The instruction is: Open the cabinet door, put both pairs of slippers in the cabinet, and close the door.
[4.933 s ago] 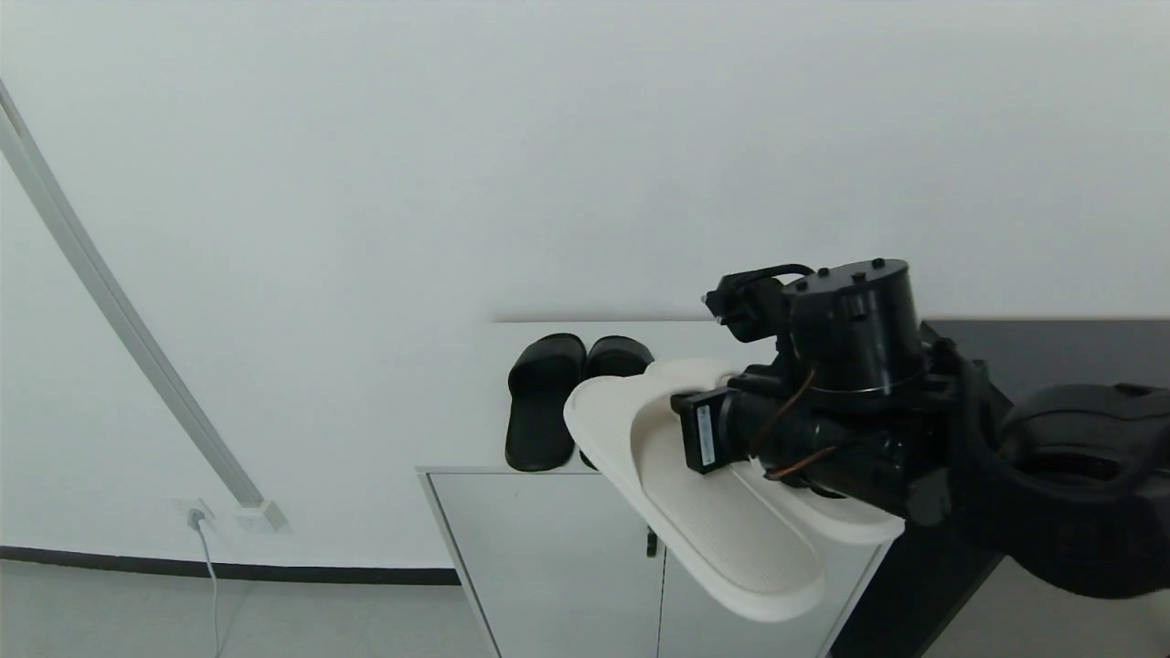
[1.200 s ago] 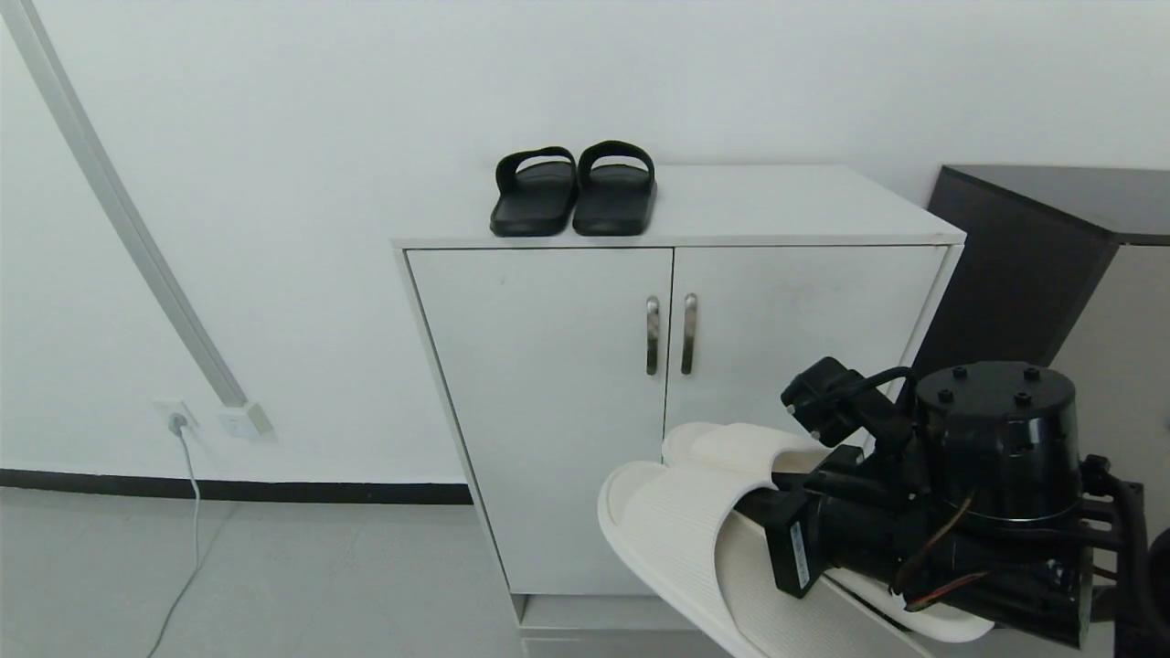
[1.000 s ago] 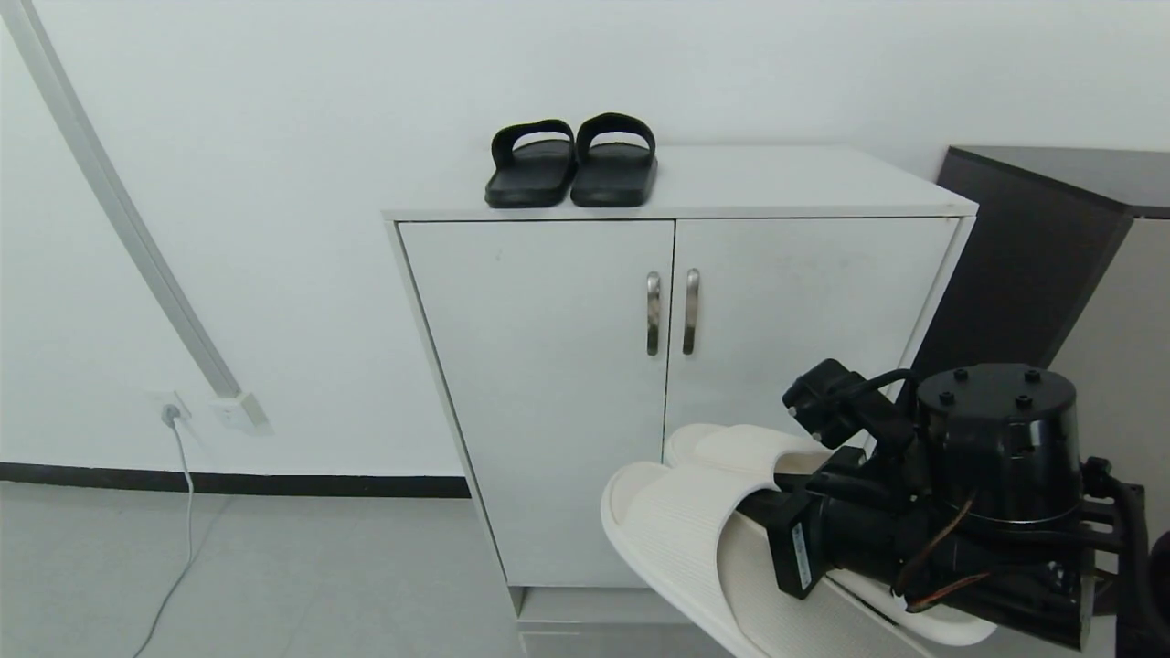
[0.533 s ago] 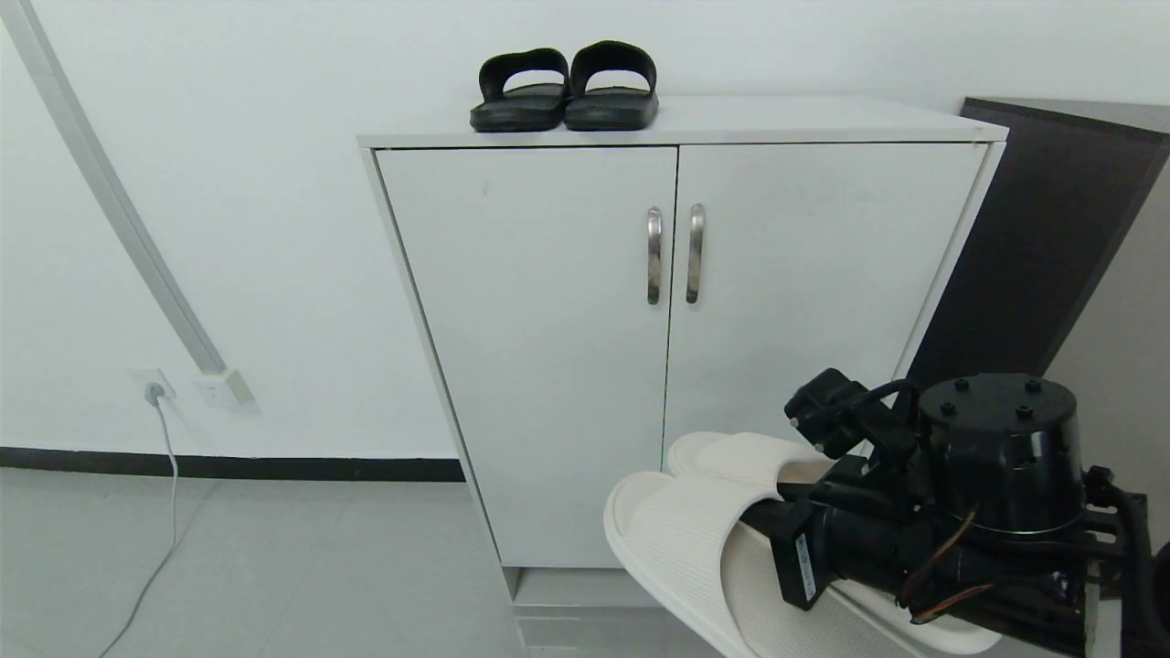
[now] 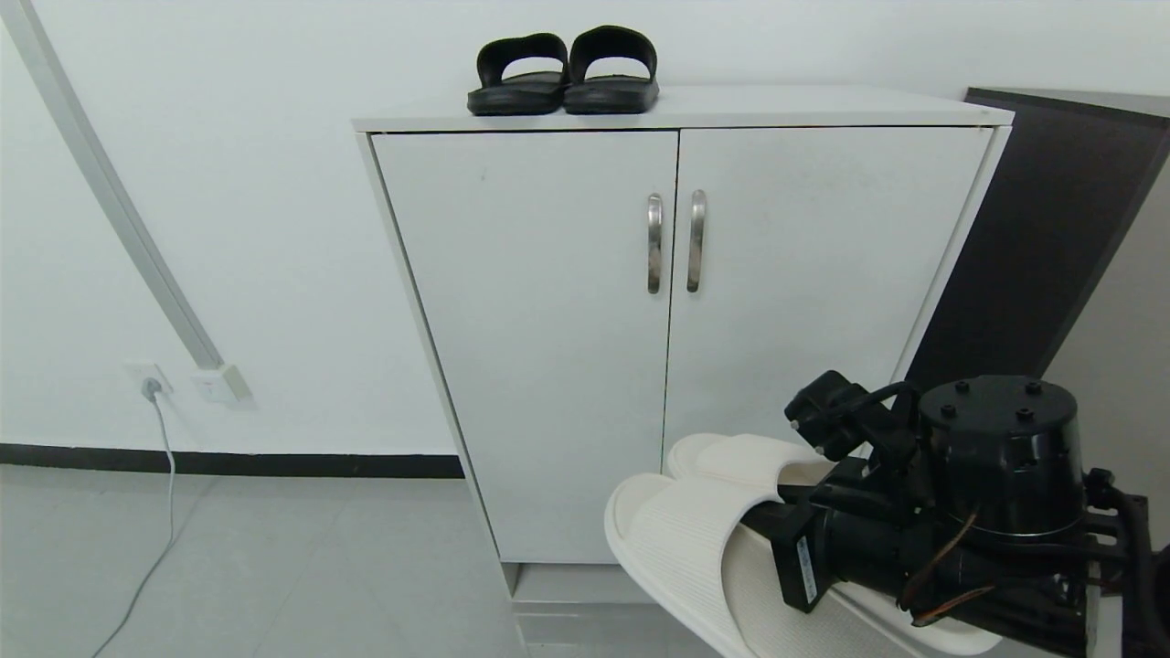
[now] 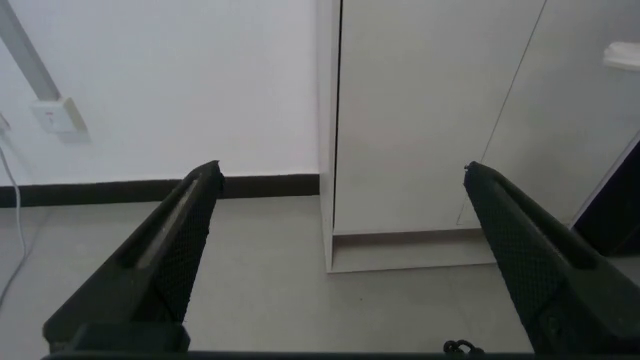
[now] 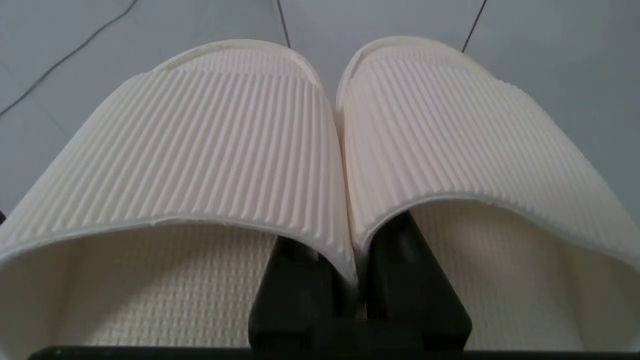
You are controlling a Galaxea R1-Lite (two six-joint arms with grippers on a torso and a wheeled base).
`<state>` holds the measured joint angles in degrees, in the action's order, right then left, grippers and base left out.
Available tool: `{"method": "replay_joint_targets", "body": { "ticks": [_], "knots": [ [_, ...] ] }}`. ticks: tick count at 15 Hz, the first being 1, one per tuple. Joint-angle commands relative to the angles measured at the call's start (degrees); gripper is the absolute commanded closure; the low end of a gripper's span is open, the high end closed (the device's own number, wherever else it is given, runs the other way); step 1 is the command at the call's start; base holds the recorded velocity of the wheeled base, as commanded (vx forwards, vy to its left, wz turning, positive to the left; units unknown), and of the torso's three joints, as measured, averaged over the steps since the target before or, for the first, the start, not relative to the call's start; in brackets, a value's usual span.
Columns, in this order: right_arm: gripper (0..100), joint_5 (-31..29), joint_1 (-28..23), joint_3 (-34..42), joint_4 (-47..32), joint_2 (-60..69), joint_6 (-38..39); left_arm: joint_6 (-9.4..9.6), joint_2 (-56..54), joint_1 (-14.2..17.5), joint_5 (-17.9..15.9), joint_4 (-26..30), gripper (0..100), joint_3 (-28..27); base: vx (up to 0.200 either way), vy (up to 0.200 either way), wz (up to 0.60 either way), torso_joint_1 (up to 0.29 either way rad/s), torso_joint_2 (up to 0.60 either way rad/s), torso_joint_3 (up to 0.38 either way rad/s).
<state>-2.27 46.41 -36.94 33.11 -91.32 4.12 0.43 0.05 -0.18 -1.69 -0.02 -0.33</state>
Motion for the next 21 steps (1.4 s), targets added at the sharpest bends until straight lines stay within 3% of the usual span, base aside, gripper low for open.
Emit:
{"method": "replay_joint_targets", "body": {
  "ticks": [1, 2, 3, 4, 5, 7, 9, 11, 14, 16, 19, 21],
  "knots": [
    [100, -0.02, 0.0, 0.2, 0.46, 0.09, -0.08, -2.45, 4.17, -0.34, -0.33, 0.2, 0, -8.72, 0.0, 0.0, 0.0, 0.0, 0.0, 0.0],
    [100, -0.02, 0.0, 0.46, 1.08, 0.0, 0.01, -5.52, 7.42, -0.34, -0.41, 0.55, 0, -13.12, 0.0, 0.0, 0.0, 0.0, 0.0, 0.0],
    [100, -0.02, 0.0, 0.55, 1.87, -0.17, -0.08, -6.84, 12.34, -0.61, -1.73, 0.73, 0, -16.81, 0.0, 0.0, 0.0, 0.0, 0.0, 0.0],
    [100, -0.11, 0.08, 0.9, 2.84, -0.26, -0.08, -5.61, 17.09, -1.05, -4.11, 0.46, 0, -18.48, 0.0, 0.0, 0.0, 0.0, 0.0, 0.0],
    [100, -0.11, 0.17, 1.69, 3.8, -0.26, -0.17, -2.54, 23.77, -1.14, -8.59, -0.06, 0, -20.15, 0.0, 0.0, 0.0, 0.0, 0.0, 0.0],
    [100, -0.19, 0.17, 2.13, 4.6, -0.09, -0.17, -1.39, 31.33, -1.14, -12.81, -4.19, 0, -21.47, 0.0, 0.0, 0.0, 0.0, 0.0, 0.0],
    [100, -0.11, 0.17, 2.57, 4.68, -0.26, -1.13, -0.16, 41.08, -1.14, -21.51, -13.77, 0, -21.47, 0.0, 0.0, 0.0, 0.0, 0.0, 0.0],
    [100, -0.11, 0.26, 2.48, 4.68, -0.44, -1.22, 0.45, 48.47, -1.93, -26.78, -20.19, 0, -21.82, 0.0, 0.0, 0.0, 0.0, 0.0, 0.0],
    [100, -0.28, 1.05, 2.57, 4.68, -0.44, -1.22, 0.45, 57.34, -9.66, -27.22, -25.02, 0, -24.72, 0.0, 0.0, 0.0, 0.0, 0.0, 0.0],
    [100, -0.37, 1.32, 2.66, 4.68, -0.35, -1.13, 0.45, 65.17, -19.15, -26.52, -26.96, 0, -29.73, 0.0, 0.0, 0.0, 0.0, 0.0, 0.0],
    [100, -0.37, 1.23, 3.1, 4.68, -0.44, -1.13, 0.36, 73.34, -26.98, -23.79, -28.89, 0, -36.85, 0.0, 0.0, 0.0, 0.0, 0.0, 0.0],
    [100, -0.28, 1.14, 3.28, 4.68, -0.7, -1.13, -0.78, 78.44, -30.4, -23.88, -31.53, 0, -40.63, 0.0, 0.0, 0.0, 0.0, 0.0, 0.0]
  ]
}}
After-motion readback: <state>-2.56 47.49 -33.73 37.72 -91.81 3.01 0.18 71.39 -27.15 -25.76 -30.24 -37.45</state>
